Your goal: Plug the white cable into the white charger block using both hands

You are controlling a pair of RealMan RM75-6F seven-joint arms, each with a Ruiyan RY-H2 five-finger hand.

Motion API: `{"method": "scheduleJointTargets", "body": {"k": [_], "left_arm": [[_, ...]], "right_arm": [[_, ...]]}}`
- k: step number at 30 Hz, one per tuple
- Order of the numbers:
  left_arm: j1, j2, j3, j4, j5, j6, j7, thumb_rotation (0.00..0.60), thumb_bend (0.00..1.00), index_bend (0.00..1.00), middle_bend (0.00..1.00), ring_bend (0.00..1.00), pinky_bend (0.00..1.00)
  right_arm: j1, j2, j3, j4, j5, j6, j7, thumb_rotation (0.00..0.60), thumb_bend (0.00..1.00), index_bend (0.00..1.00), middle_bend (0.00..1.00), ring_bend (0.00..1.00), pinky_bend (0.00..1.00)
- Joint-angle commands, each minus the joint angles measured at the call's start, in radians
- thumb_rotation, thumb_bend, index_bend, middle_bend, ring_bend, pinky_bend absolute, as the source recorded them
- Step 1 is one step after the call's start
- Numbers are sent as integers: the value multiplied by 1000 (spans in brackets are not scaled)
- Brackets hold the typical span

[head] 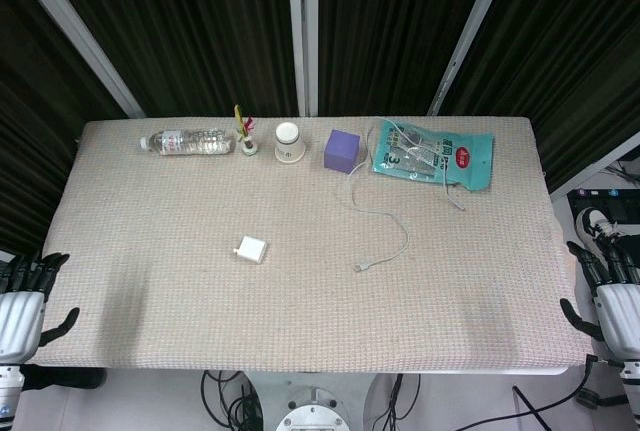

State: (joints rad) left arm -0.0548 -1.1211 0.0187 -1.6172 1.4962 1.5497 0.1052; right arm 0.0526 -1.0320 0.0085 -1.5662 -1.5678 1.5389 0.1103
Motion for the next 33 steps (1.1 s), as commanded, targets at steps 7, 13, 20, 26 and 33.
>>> {"method": "scheduleJointTargets", "body": {"k": [7,13,20,26,33], "left_arm": [[8,1,-3,-2,15,4,2,600,243,125,116,0,0],[3,3,-12,-8,25,1,6,600,242,125,116,0,0],[1,8,-13,-19,38,-4,16,600,242,127,116,0,0],[6,12,-12,-22,43,-2,15,600,242,132,116,0,0],[7,11,-16,-13,41,-6,3,600,242,132,116,0,0]], "right_arm": [[23,5,1,-16,-25,-31,5,600,227,76,199,19,26],[143,22,24,-109,-66,-181,-75,600,214,176,255,25,27],[372,-58,115,-197,56,-505,-323,600,213,370,330,40,40],[516,-230,171,-157,202,-633,-580,600,215,424,372,68,45],[613,-395,172,-97,342,-663,-810,600,216,418,365,70,45]]}}
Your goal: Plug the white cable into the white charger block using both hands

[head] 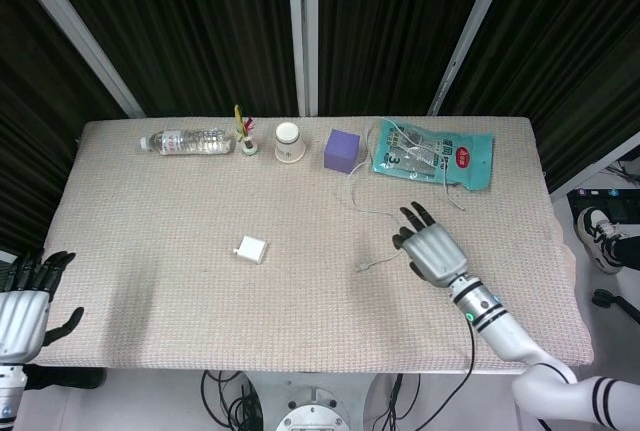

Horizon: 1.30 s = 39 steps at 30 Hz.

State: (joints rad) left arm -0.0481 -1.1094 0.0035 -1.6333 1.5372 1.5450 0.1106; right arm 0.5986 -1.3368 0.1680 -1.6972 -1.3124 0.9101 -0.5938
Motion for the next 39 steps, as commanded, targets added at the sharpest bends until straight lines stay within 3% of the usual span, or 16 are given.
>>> {"method": "scheduleJointTargets", "body": {"k": [1,8,16,39], "left_arm": [[0,-1,-1,5,0,-2,-5,600,242,132,116,0,0],[2,-5,0,23,-1,-10,-26,600,242,133,116,0,0],[1,-12,0,40,1,-17,-42,600,242,134,116,0,0],[-1,-22,-5,62,-6,-33,-56,600,242,136,116,0,0]], "right_arm": [[75,-106,11,38,102,-32,-127,600,217,412,363,70,45],[110,-211,-29,98,172,11,-247,600,234,397,375,74,45],[119,-299,-61,181,192,38,-242,600,264,397,394,82,45],[124,-354,-91,256,180,75,-191,600,292,453,457,140,44]]}}
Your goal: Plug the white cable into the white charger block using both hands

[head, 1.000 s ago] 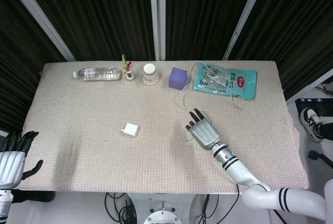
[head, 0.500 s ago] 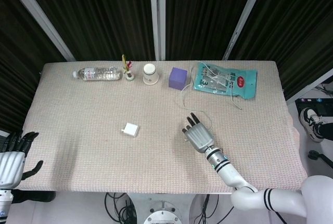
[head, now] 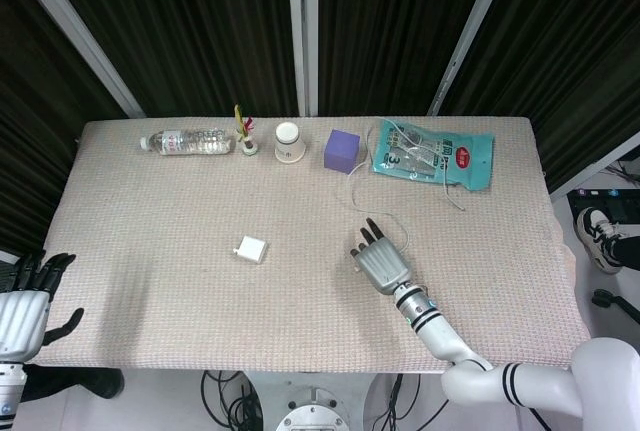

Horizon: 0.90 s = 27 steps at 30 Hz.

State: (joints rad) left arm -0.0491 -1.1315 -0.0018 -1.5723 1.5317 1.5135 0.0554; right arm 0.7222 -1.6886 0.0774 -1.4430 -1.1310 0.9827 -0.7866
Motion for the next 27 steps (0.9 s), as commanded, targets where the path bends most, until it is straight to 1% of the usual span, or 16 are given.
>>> {"method": "scheduleJointTargets", "body": {"k": [1,11,20,24,27], "left_arm": [[0,0,0,2,-1,-2,-2,600,242,137,116,0,0],[0,-2,0,10,-3,-7,-10,600,243,136,116,0,0],[-5,1,-2,7,2,-9,-4,600,242,137,116,0,0],[-27,17,-7,-11,17,-29,12,600,242,137,116,0,0],[-64,34,-19,-38,32,-63,24,600,242,137,116,0,0]], "right_arm": [[0,-4,-1,4,-3,4,3,600,292,453,457,140,44],[5,-22,0,22,-2,11,5,600,305,489,481,166,42],[4,-25,1,27,-10,23,15,600,321,541,516,196,41],[0,-13,4,13,-17,34,22,600,324,552,525,206,41],[-4,9,15,-10,-16,46,34,600,325,554,527,208,42]]}}
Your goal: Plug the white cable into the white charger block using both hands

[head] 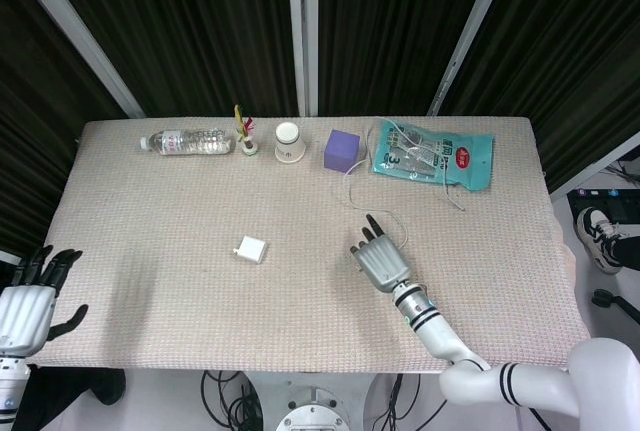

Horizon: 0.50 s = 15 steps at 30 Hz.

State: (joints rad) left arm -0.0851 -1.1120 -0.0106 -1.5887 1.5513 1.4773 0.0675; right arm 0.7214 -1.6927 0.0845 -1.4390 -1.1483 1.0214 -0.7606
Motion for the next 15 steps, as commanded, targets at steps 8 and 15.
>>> {"method": "scheduleJointTargets", "body": {"k": [8,15], "left_arm": [[-218,11,-75,-75,-14,-266,59,600,238,144,116,0,0],[-397,-73,-132,-23,-117,-505,134,600,243,145,116,0,0]], "right_arm": [[-21,143,87,-139,44,55,61,600,324,554,525,208,44],[-39,283,155,-248,102,94,93,600,325,554,525,208,43]]}}
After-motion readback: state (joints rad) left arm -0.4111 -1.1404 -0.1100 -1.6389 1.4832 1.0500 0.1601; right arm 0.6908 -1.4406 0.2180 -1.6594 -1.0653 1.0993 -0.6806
